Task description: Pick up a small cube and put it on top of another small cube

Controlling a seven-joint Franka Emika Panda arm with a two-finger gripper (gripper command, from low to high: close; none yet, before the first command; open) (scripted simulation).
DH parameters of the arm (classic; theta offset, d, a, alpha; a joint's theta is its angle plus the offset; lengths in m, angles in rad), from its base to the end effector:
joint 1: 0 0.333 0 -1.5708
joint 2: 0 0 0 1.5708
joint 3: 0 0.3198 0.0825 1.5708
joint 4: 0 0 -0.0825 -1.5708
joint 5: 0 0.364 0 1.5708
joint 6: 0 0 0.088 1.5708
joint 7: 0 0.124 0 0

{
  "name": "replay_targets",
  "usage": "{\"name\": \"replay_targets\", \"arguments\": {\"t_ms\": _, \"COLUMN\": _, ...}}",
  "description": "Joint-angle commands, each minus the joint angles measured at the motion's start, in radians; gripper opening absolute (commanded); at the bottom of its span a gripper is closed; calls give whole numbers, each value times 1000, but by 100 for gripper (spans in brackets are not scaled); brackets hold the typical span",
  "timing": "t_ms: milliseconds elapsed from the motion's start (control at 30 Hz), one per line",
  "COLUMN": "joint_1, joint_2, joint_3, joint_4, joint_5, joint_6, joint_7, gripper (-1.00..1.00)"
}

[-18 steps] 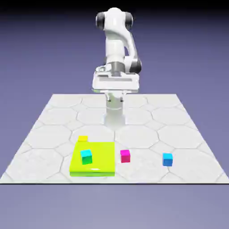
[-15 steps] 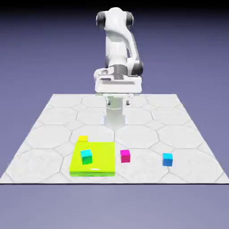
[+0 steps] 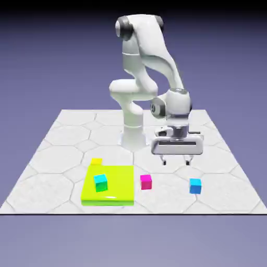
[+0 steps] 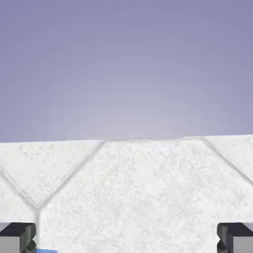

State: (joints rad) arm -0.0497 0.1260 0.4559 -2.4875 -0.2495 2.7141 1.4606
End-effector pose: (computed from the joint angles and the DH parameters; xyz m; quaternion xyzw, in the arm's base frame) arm 0.4343 0.1974 0.2587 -0.9111 0.4067 -0.0598 0.0294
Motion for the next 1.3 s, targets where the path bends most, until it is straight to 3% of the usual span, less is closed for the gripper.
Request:
{"name": "replay_targets", "arguments": {"t_ms": 0, "joint_1": -4, "joint_2": 36, "joint_3": 24, "joint_4": 17, "joint_5": -13, "joint_6": -17, "joint_7": 38, "gripper": 0}}
{"name": "replay_targets", "arguments": {"t_ms": 233, "joint_1": -23, "joint_2": 243, "joint_3": 159, "joint_4": 112, "joint_5": -87, "joint_6": -113, "joint_7": 251, "gripper": 0}}
{"name": "replay_targets", "arguments": {"t_ms": 400, "joint_1": 114, "joint_2": 418, "joint_3": -10, "joint_4": 153, "joint_5": -244, "joint_6": 19, "joint_7": 363, "gripper": 0}}
{"name": "replay_targets", "arguments": {"t_ms": 433, "joint_1": 114, "joint_2": 418, "joint_3": -10, "joint_4": 153, "joint_5": -244, "joint_6": 19, "joint_7": 363, "gripper": -100}}
{"name": "replay_targets", "arguments": {"t_ms": 633, "joint_1": -29, "joint_2": 238, "joint_3": 153, "joint_4": 112, "joint_5": -81, "joint_6": -116, "joint_7": 248, "gripper": -100}}
{"name": "replay_targets", "arguments": {"t_ms": 1033, "joint_1": -449, "joint_2": -105, "joint_3": -264, "joint_4": 84, "joint_5": 310, "joint_6": -338, "joint_7": 44, "gripper": -100}}
{"name": "replay_targets", "arguments": {"t_ms": 1233, "joint_1": -434, "joint_2": 46, "joint_3": -275, "joint_4": 49, "joint_5": 277, "joint_6": -155, "joint_7": 66, "gripper": -100}}
{"name": "replay_targets", "arguments": {"t_ms": 1267, "joint_1": -434, "joint_2": 46, "joint_3": -275, "joint_4": 49, "joint_5": 277, "joint_6": -155, "joint_7": 66, "gripper": 100}}
